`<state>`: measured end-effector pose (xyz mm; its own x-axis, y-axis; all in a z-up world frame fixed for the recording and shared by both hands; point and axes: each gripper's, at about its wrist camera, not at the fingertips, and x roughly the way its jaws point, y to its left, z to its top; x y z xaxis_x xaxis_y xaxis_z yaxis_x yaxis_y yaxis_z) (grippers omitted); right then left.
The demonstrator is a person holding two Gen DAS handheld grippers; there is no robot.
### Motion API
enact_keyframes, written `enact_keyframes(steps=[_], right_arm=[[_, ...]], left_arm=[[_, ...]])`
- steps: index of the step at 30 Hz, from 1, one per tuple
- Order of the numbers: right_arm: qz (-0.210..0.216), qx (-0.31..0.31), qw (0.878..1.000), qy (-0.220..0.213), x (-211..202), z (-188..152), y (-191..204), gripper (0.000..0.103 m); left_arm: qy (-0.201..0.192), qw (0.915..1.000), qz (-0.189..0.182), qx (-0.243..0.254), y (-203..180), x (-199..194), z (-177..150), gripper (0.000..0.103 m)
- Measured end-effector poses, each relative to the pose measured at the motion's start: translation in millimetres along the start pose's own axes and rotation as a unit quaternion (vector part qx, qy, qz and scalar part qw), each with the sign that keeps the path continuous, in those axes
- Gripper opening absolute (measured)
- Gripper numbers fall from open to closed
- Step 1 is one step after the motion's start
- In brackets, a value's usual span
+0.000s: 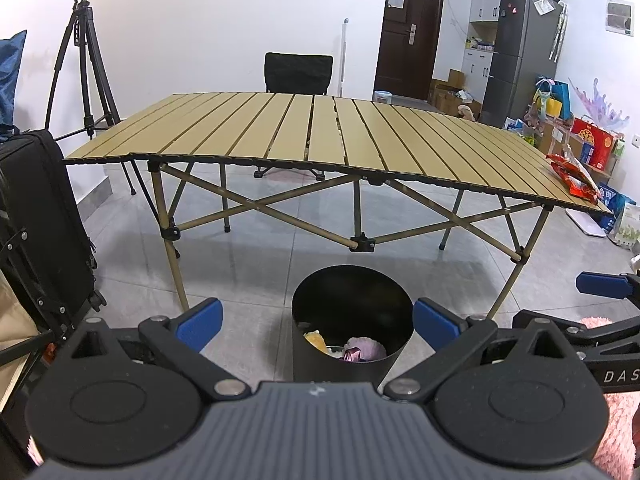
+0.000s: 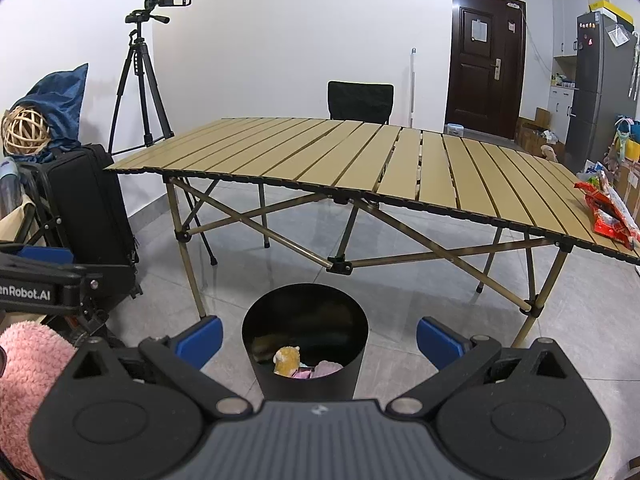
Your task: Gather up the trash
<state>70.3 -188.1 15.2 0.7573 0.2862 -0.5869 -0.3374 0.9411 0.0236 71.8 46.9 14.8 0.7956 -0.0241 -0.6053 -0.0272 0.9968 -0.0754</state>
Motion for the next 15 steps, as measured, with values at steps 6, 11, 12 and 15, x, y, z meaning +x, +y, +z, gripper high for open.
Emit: enact_keyframes(steps=[6, 11, 12, 15], right_arm=[[0.002, 0.003, 1.000, 0.003, 3.0, -0.4, 1.0, 0.103], [0.003, 0.006, 1.000, 0.005, 4.2, -1.2, 1.6, 0.103], [0.002, 0.006, 1.000, 0.006, 4.5, -1.6, 1.9, 0.103], [0.002, 0.007, 1.000, 0.007, 5.0, -2.1, 2.3, 0.103]], left_arm=[[0.000, 1.0000, 0.000, 0.000, -0.2, 0.1, -0.1, 0.103], [0.002, 1.0000, -0.001, 0.000, -1.3, 1.1, -2.2, 0.103], [0.003, 1.0000, 0.000, 0.000, -1.5, 1.4, -2.5, 0.103], [0.003, 1.0000, -0.002, 0.000, -1.4, 1.5, -3.0, 0.103]])
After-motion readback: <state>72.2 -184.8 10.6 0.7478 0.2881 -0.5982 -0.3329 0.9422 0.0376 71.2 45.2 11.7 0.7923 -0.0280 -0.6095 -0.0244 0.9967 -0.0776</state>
